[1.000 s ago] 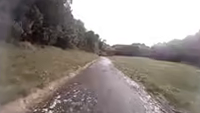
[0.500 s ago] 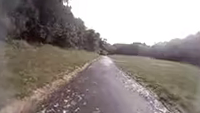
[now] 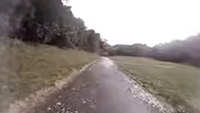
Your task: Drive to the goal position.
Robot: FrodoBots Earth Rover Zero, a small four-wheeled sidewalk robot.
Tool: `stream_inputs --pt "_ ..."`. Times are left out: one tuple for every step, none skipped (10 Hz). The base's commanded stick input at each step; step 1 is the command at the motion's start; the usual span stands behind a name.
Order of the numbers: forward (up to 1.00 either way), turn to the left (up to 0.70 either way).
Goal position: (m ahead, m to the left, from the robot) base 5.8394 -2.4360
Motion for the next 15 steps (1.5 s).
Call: stream_inputs --pt "0.85 0.0" --pt "0.85 0.0" --pt "0.85 0.0" --pt "0.85 0.0" --pt "0.85 -0.07" --pt "0.85 -0.23" --pt "0.85 -0.21" --pt "0.85 -0.13" --pt "0.85 -0.06" --pt "0.85 -0.01" --pt "0.85 0.0" --pt "0.85 0.0" --pt "0.85 0.0" --pt "0.85 0.0" --pt "0.85 0.0"
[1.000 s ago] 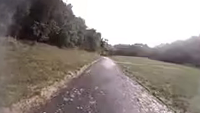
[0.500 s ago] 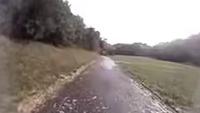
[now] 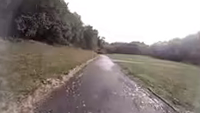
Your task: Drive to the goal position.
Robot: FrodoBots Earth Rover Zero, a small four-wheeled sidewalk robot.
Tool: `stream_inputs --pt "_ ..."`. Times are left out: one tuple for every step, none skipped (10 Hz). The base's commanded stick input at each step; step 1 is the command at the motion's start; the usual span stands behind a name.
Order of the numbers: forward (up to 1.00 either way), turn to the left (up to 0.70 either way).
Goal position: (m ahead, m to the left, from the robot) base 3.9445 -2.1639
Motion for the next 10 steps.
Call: stream_inputs --pt "0.85 0.0" --pt "0.85 0.0" --pt "0.85 0.0" --pt "0.85 0.0" --pt "0.85 0.0" --pt "0.85 0.0" --pt "0.85 0.0" --pt "0.85 0.0" --pt "0.85 0.0" --pt "0.85 0.0"
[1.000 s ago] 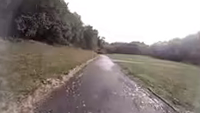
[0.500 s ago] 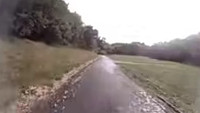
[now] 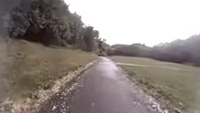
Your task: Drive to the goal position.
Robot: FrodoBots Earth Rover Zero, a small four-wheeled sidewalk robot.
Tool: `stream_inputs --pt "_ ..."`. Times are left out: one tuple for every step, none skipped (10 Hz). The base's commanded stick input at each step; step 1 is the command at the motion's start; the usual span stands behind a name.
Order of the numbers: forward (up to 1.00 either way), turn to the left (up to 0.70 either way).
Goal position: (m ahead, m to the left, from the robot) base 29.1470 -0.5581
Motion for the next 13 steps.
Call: stream_inputs --pt "0.85 0.0" --pt "0.85 0.0" --pt "0.85 0.0" --pt "0.85 0.0" --pt "0.85 0.0" --pt "0.85 0.0" --pt "0.85 0.0" --pt "0.85 0.0" --pt "0.85 0.0" --pt "0.85 0.0" --pt "0.85 0.0" --pt "0.85 0.0" --pt "0.85 0.0"
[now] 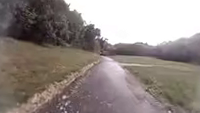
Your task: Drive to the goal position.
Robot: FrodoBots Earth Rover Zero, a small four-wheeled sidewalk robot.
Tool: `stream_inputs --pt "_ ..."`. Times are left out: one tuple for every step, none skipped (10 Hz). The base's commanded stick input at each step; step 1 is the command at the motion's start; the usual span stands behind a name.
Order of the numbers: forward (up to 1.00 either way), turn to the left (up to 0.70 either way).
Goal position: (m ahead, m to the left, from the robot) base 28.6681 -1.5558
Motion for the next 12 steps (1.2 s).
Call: stream_inputs --pt "0.85 -0.04" --pt "0.85 -0.26" --pt "0.85 -0.18" --pt "0.85 0.0" --pt "0.85 0.0" --pt "0.85 0.0" --pt "0.85 0.0" --pt "0.85 0.0" --pt "0.85 0.0" --pt "0.85 0.0" --pt "0.85 -0.18" --pt "0.85 -0.32"
